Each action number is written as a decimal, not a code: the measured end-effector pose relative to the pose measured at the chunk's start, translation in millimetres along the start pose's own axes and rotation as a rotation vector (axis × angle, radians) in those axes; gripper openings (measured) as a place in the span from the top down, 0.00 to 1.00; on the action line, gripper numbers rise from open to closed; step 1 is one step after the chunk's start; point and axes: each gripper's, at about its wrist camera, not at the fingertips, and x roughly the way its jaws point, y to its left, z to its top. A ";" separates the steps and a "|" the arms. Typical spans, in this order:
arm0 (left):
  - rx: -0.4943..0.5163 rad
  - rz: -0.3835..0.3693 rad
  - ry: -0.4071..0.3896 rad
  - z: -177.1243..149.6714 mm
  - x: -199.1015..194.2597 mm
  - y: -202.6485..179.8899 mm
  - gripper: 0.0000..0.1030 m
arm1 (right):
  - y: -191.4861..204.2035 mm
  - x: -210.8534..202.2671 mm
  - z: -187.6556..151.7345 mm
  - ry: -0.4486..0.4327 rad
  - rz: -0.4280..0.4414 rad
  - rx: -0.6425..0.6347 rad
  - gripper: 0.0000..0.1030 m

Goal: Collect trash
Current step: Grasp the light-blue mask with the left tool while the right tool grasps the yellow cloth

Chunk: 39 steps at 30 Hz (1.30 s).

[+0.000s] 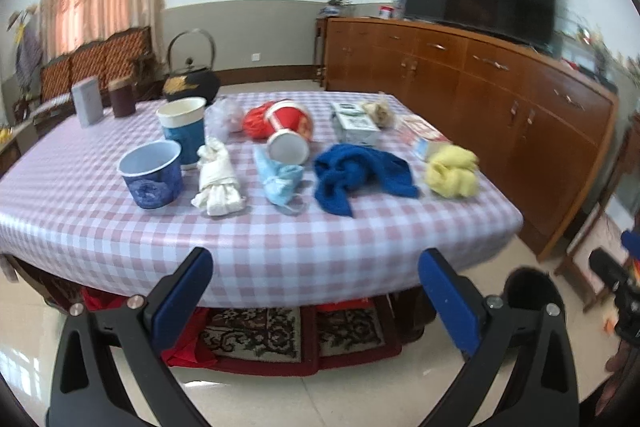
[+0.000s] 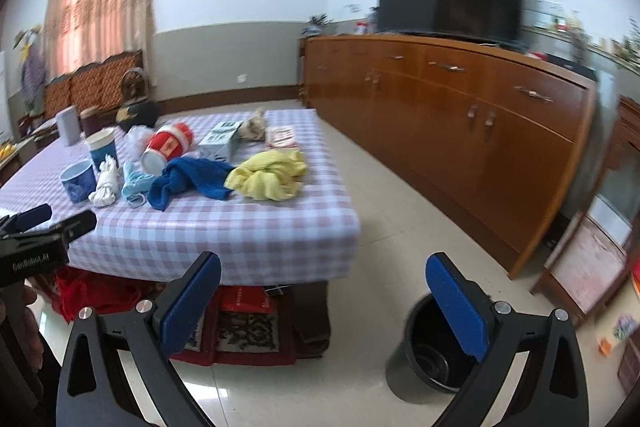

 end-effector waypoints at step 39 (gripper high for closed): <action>-0.045 0.070 0.020 36.8 105.8 42.0 0.72 | 34.1 175.0 48.9 0.057 0.198 -0.023 0.66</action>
